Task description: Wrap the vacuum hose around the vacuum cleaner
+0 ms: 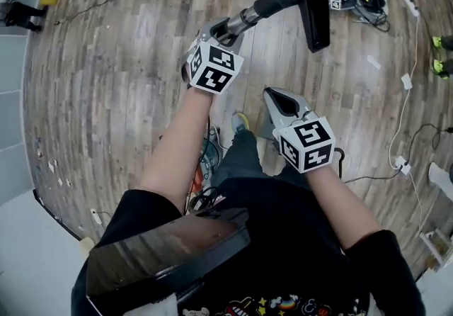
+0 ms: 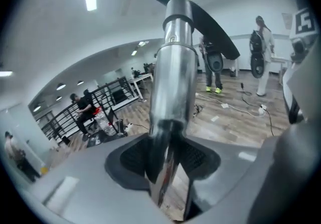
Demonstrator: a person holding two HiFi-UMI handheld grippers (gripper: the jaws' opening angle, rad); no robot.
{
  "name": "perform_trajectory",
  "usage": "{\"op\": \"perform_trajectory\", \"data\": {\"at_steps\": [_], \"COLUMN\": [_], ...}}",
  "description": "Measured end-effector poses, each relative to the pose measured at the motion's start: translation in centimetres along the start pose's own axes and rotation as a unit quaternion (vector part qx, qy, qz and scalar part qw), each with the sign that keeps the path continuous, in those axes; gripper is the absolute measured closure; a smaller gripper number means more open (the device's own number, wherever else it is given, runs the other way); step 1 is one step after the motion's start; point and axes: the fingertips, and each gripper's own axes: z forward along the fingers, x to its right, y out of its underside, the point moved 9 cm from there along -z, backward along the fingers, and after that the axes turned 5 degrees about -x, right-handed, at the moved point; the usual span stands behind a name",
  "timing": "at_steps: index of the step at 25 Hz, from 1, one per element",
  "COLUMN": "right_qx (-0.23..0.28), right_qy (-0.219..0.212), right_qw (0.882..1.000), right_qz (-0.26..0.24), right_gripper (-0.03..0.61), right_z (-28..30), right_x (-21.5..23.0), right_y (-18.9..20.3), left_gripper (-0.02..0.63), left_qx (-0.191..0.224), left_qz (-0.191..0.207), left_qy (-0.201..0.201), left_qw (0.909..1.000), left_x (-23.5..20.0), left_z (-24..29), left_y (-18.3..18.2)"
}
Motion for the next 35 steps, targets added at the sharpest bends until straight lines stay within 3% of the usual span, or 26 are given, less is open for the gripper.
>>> {"op": "perform_trajectory", "data": {"at_steps": [3, 6, 11, 16, 20, 23, 26, 32, 35], "right_qx": [0.016, 0.021, 0.005, -0.022, -0.026, -0.026, -0.026, -0.023, -0.022], "right_qy": [-0.039, -0.091, -0.188, -0.253, -0.307, -0.336, -0.352, -0.355, -0.361], "right_qw": [0.999, 0.993, 0.971, 0.954, 0.932, 0.918, 0.911, 0.908, 0.905], "right_qz": [-0.034, -0.079, -0.147, -0.158, -0.189, -0.207, -0.213, -0.221, -0.226], "right_gripper": [0.555, 0.555, 0.555, 0.555, 0.555, 0.555, 0.555, 0.557, 0.555], "right_z": [-2.6, -5.2, -8.6, -9.8, -12.1, -14.1, -16.1, -22.7, -26.1], "right_x": [-0.9, -1.2, -1.3, 1.1, -3.8, -7.0, -8.1, -8.7, -8.4], "right_y": [-1.8, -1.2, 0.9, -1.1, 0.1, 1.4, 2.7, 6.8, 8.4], "left_gripper": [0.446, 0.446, 0.446, 0.445, 0.445, 0.445, 0.445, 0.445, 0.445], "left_qx": [0.027, 0.056, 0.068, 0.052, 0.071, 0.094, 0.119, 0.15, 0.167], "left_qz": [-0.09, -0.153, -0.203, -0.254, -0.299, -0.327, -0.353, -0.384, -0.411], "left_qy": [-0.057, -0.123, -0.248, -0.307, -0.352, -0.373, -0.377, -0.353, -0.343], "left_qw": [0.9939, 0.9789, 0.9448, 0.9158, 0.884, 0.8632, 0.848, 0.8398, 0.8284], "left_x": [-0.9, 0.9, 8.3, 11.6, 16.1, 19.8, 23.4, 32.8, 38.0], "left_z": [-6.7, -13.2, -23.5, -26.7, -35.0, -40.7, -43.9, -47.1, -47.4], "left_y": [-1.2, -1.4, -0.8, -3.3, -1.9, -0.9, -0.6, -1.0, -1.4]}}
